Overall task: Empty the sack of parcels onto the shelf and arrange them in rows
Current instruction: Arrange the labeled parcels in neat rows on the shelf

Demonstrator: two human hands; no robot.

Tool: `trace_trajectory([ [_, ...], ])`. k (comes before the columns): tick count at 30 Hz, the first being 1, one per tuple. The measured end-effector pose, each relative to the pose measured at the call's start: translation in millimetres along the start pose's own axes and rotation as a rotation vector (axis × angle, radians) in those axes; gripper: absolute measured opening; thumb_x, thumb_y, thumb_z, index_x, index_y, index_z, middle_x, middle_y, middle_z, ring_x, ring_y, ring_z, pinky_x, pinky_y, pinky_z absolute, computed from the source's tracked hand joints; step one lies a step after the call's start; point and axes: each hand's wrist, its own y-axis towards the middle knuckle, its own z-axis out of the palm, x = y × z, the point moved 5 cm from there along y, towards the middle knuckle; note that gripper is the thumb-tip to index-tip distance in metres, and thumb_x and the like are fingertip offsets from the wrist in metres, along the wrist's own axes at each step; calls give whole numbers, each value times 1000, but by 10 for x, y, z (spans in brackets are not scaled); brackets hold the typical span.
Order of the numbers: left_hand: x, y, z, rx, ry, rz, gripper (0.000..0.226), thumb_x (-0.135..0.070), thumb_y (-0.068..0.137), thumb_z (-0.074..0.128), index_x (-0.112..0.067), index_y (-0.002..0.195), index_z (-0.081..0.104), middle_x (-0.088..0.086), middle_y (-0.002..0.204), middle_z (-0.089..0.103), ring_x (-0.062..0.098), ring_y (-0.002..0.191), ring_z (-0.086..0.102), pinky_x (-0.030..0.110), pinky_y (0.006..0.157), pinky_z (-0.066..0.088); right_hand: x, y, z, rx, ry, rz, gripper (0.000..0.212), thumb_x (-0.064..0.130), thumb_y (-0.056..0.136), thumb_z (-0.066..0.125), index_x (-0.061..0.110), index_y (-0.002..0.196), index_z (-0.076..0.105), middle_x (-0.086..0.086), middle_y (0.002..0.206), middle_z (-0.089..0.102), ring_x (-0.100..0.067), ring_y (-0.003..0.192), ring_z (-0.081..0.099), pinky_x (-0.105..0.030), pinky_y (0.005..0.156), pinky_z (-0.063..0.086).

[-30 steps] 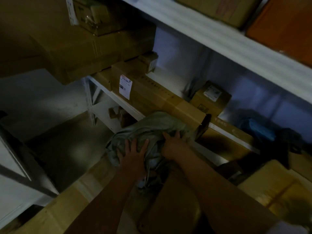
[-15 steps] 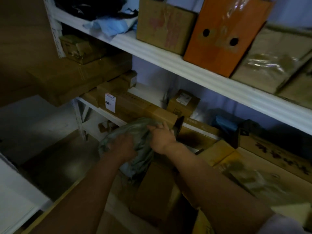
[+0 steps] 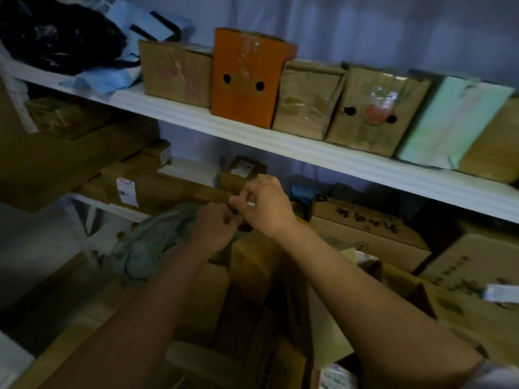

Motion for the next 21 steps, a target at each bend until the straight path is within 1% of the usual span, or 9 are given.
trace_trajectory([
  [2, -298, -75, 105, -21, -31, 51, 15, -34, 89, 58, -19, 86, 59, -3, 85, 59, 13, 77, 57, 27, 63, 46, -149, -161, -194, -40, 24, 20, 24, 36, 90, 59, 16, 83, 69, -5, 103, 58, -21, 112, 45, -33, 92, 42],
  [4, -594, -170, 229, -40, -32, 76, 15, -27, 85, 62, -16, 95, 57, 0, 95, 60, 18, 87, 58, 32, 71, 49, -315, -339, -410, -91, 49, 30, 17, 32, 89, 60, 18, 85, 68, -2, 106, 59, -19, 112, 45, -31, 92, 41],
  [7, -1089, -326, 452, -45, -14, 160, 12, -17, 83, 61, -10, 91, 56, 10, 100, 60, 28, 94, 57, 40, 78, 49, -604, -626, -746, -133, 77, 59, 7, 26, 88, 63, 21, 90, 67, -1, 108, 60, -17, 113, 45, -29, 94, 39],
  [10, -1558, -504, 725, -34, 5, 252, 15, -16, 82, 61, -6, 94, 59, 15, 103, 59, 31, 96, 56, 42, 82, 48, -956, -925, -1068, -186, 48, 113, 12, 22, 86, 64, 18, 96, 70, -3, 109, 61, -18, 113, 45, -26, 92, 36],
  [13, -1955, -699, 1063, -18, 10, 340, 14, -10, 81, 61, -3, 93, 62, 12, 100, 56, 26, 94, 53, 32, 74, 40, -1340, -1251, -1331, -226, 39, 187, 16, 23, 87, 63, 18, 100, 71, -1, 109, 61, -17, 113, 45, -20, 89, 32],
  [14, -2057, -766, 1178, 1, 11, 351, 11, -9, 82, 61, -5, 92, 63, 10, 100, 54, 23, 94, 52, 28, 73, 37, -1466, -1359, -1393, -225, 35, 213, 16, 23, 87, 63, 18, 101, 71, -1, 109, 62, -16, 113, 45, -20, 89, 32],
  [16, -2202, -870, 1414, 26, -2, 364, 8, -9, 83, 61, -7, 89, 65, 9, 103, 55, 20, 94, 51, 25, 74, 35, -1710, -1570, -1489, -216, 31, 266, 15, 24, 88, 62, 19, 100, 71, -1, 110, 61, -17, 114, 45, -20, 88, 31],
  [18, -2296, -957, 1616, 41, -11, 370, 6, -10, 84, 61, -9, 84, 66, 6, 104, 56, 16, 94, 52, 23, 75, 35, -1927, -1758, -1551, -201, 14, 311, 14, 25, 89, 61, 19, 98, 70, -1, 112, 60, -18, 116, 45, -24, 91, 34],
  [21, -2372, -1100, 1889, 100, -11, 368, 12, -11, 88, 56, -14, 82, 65, -1, 103, 53, 11, 95, 50, 22, 77, 35, -2202, -2002, -1628, -165, -25, 376, 16, 27, 92, 56, 18, 100, 67, -4, 114, 58, -20, 120, 43, -32, 96, 38],
])
